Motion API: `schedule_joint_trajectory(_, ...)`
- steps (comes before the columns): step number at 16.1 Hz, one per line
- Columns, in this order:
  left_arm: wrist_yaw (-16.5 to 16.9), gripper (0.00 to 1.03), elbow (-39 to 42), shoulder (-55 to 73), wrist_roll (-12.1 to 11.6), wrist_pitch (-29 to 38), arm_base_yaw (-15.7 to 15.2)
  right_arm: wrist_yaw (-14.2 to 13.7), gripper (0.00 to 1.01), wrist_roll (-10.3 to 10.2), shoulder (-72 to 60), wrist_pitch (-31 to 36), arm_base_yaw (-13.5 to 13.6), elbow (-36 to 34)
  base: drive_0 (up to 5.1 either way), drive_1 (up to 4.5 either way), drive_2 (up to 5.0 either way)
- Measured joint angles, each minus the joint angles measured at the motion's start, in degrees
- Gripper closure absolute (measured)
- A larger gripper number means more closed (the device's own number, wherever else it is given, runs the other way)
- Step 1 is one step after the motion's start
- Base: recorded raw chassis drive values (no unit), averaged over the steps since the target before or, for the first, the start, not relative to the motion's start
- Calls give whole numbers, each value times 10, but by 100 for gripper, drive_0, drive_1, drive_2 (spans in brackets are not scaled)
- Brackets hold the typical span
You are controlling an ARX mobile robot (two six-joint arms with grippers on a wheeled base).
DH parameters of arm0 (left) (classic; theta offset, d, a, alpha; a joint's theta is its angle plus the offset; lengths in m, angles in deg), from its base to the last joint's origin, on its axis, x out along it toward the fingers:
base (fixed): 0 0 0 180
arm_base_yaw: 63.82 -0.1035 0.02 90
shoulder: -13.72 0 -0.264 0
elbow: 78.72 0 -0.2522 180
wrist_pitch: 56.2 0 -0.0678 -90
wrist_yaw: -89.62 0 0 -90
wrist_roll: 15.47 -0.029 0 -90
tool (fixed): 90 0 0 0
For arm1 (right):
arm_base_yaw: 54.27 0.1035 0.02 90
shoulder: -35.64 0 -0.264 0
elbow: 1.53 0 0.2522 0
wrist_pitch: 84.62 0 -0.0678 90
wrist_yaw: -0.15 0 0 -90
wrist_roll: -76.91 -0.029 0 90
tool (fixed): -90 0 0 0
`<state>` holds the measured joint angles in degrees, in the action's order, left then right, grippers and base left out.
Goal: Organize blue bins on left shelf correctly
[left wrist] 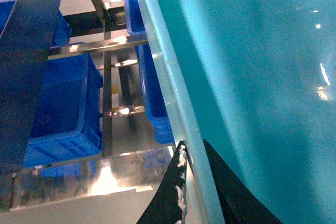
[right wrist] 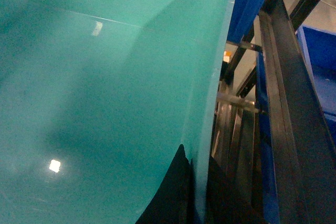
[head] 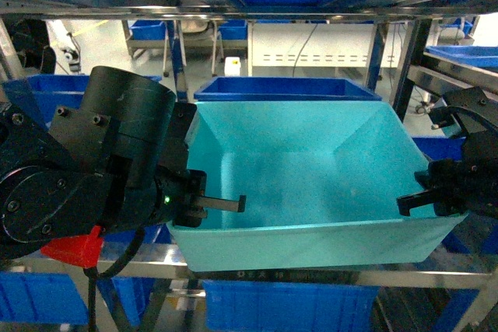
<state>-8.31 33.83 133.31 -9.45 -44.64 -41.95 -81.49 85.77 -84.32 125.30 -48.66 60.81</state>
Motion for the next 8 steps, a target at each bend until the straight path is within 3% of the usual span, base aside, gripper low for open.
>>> schedule_joint_trajectory(6,0,97,-4,0,0,-1,0,0,99,2,0,-5,0,4,0,415,-415)
schedule_joint_trajectory(8,14,97,-34,18,-1,-62,0,0,99,13,-7,-66,0,20,0,0,0)
